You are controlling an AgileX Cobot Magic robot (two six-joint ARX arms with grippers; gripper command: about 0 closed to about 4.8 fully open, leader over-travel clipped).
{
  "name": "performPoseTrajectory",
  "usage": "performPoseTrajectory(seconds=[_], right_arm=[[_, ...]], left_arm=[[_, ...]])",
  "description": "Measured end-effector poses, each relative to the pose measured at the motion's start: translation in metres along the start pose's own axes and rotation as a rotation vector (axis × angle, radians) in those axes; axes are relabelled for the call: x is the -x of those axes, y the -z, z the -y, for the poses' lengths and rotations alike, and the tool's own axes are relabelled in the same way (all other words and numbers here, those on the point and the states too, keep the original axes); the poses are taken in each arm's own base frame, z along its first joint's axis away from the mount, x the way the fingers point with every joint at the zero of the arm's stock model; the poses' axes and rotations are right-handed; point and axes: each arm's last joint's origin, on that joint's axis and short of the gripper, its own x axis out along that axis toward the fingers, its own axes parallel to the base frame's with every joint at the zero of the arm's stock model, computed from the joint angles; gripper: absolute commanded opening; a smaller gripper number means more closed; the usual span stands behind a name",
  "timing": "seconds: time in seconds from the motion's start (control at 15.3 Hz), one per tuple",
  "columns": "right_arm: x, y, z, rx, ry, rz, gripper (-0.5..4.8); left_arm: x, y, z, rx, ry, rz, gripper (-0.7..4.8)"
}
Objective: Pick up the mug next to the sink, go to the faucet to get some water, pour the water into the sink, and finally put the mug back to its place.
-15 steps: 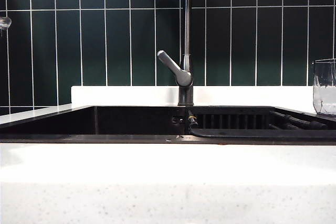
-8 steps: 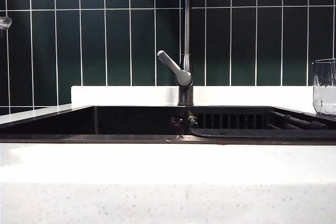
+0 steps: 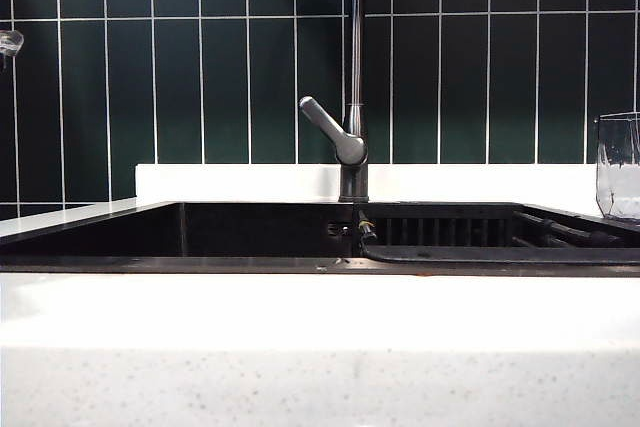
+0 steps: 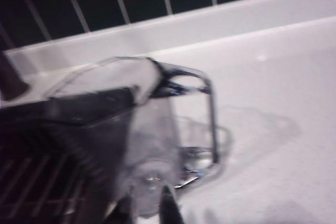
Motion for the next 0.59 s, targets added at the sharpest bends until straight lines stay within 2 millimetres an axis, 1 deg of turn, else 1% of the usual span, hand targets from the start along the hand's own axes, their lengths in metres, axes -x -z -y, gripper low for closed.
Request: performPoseTrajectory(seconds=[0.2,0.33,0.39,0.59], right_arm=[[0.022,0.003,-0.021,0.031,-0.08,0.081,-0.06],[0.032,0.0,-0.027,0.049,-0.095,0.148,-0.06],[0.036,-0.005,-0.029,0.058,-0.109,0.176,-0.06],[0.048,-0.008,-0.035,0.087,-0.182,0.23,-0.06]], left_arm=[[0.0,0.0,0.0,0.0,0.01,0.001,-0.03],[0.0,0.0,0.0,-0.005,0.011,0.002,-0.03],[0.0,0.0,0.0,-0.006,0.016,0.002,-0.03],[0.0,0.0,0.0,-0.026,0.017,0.003,-0.03]])
